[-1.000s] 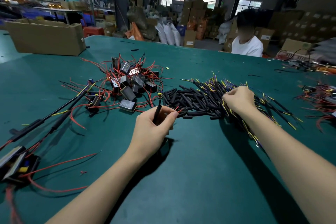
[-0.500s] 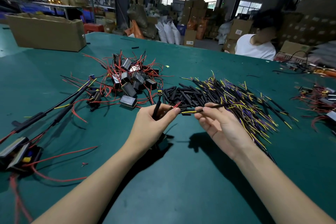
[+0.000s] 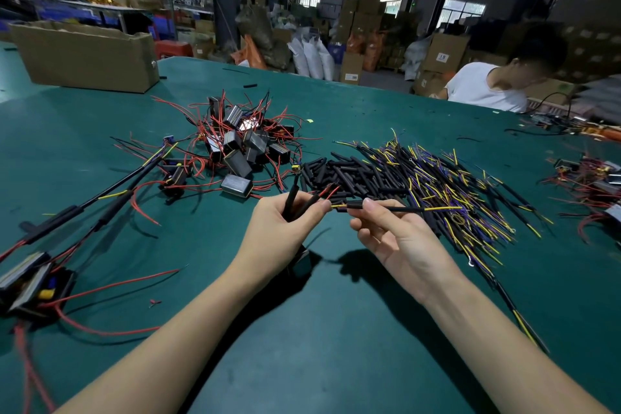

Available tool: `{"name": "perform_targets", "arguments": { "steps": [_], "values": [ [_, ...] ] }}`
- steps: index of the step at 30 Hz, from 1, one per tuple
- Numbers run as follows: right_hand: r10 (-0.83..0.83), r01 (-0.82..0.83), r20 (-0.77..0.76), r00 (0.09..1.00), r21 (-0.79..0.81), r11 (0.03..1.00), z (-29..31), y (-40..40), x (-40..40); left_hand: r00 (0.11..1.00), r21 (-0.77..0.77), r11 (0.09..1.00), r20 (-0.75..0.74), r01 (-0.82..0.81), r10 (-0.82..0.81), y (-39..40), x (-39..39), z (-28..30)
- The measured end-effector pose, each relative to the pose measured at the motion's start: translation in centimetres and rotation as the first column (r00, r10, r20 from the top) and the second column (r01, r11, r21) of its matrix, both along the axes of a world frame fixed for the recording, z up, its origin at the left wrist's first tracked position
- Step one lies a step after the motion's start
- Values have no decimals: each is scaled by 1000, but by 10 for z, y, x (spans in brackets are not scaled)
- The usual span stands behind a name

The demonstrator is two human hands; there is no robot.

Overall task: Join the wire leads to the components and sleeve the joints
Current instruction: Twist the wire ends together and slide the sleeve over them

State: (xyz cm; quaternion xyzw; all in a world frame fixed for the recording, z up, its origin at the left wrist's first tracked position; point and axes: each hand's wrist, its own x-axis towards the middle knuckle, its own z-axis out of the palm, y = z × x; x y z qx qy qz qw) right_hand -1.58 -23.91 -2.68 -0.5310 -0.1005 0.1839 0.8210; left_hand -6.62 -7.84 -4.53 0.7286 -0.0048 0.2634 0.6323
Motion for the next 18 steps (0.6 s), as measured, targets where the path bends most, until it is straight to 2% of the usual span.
{"name": "perform_targets", "arguments": {
  "steps": [14,16,17,18],
  "values": [
    [-8,8,-7,1000,-28,1000,-2,-6,13,1000,-6,1000,10,1,-1,0,-1,1],
    [-77,89,65,995,-210,974,1,-12,26,1000,14,1000,7,-8,8,1,0,-1],
    [-142,192,158,977,-371,908,2,-17,37,1000,10,1000,10,-7,7,1,0,-2],
    [-189,318,284,940,-531,785,3,-24,50,1000,-2,1000,15,-3,3,1,0,-2]
  ]
}}
